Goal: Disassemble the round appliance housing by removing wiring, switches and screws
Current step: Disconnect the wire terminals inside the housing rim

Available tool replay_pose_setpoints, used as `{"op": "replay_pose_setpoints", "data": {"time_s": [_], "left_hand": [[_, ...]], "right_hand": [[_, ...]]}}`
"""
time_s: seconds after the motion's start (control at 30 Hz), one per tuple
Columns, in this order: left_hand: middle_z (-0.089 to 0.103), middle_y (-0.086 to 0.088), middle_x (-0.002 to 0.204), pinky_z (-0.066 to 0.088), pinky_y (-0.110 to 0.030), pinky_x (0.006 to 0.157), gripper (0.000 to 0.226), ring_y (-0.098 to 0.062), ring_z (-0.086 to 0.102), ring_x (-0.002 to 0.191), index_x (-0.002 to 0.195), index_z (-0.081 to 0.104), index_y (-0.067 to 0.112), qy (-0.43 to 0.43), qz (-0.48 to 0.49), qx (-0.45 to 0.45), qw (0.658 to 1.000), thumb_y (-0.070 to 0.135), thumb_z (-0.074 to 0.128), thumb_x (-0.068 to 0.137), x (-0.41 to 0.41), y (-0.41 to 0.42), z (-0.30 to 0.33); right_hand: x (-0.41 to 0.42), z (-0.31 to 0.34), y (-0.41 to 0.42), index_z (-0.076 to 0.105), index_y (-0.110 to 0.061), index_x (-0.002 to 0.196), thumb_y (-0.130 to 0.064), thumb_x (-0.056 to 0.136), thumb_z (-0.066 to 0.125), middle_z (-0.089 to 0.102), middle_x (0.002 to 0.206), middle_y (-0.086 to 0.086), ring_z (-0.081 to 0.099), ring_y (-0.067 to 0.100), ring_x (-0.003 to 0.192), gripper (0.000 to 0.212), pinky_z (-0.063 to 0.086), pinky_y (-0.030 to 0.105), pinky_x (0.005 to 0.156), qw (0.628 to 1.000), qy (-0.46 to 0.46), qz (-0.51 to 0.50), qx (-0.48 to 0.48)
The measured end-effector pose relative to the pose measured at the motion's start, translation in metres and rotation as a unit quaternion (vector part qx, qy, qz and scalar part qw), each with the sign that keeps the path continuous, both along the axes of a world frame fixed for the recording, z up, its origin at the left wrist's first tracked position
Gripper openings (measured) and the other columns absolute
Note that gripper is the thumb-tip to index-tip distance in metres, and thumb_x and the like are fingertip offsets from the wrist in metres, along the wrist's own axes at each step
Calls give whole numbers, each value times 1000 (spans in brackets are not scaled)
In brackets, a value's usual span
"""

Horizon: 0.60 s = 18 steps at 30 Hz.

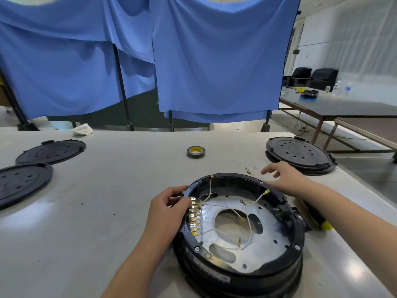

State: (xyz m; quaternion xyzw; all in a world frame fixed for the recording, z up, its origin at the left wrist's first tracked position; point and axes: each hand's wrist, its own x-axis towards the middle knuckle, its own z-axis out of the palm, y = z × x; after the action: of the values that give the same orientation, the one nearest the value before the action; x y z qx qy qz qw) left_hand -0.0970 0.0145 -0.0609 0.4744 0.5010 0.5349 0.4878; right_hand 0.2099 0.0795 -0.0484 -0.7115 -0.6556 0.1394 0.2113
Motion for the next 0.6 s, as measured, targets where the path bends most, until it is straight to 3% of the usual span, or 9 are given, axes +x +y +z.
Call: {"op": "replay_pose_setpoints", "data": {"time_s": [0.1, 0.17, 0.33, 0.6], "left_hand": [[73, -3, 79, 52, -17, 53, 26, -8, 68, 62, 87, 73, 26, 6, 2, 2, 1000, 3, 65, 81, 0, -1, 0], [73, -1, 78, 53, -17, 53, 26, -8, 68, 62, 87, 73, 27, 8, 3, 4, 1000, 3, 65, 81, 0, -1, 1], [74, -1, 77, 54, -19, 55, 27, -10, 69, 65, 87, 74, 26, 9, 0, 0, 1000, 2, 64, 81, 0, -1, 1], [74, -2, 82, 53, -18, 54, 27, -13, 70, 70, 87, 74, 29, 24, -1, 3, 1000, 5, 65, 80, -1, 2, -2]], "right_hand": [[4, -4, -3, 51, -19, 119, -16, 84, 64, 47, 114, 0, 51, 21, 107, 37, 42, 27, 83, 996, -49, 26, -69], [5, -8, -3, 51, -17, 115, -11, 85, 61, 53, 117, 4, 55, 21, 102, 33, 45, 27, 81, 996, -42, 28, -67], [-3, -11, 3, 62, -18, 101, -24, 81, 69, 62, 102, 1, 60, 16, 87, 21, 42, 24, 69, 999, -25, 21, -30], [-10, -15, 22, 65, -18, 96, -21, 86, 65, 64, 96, -1, 55, 11, 80, 11, 39, 22, 64, 1000, 11, 13, 1]]}}
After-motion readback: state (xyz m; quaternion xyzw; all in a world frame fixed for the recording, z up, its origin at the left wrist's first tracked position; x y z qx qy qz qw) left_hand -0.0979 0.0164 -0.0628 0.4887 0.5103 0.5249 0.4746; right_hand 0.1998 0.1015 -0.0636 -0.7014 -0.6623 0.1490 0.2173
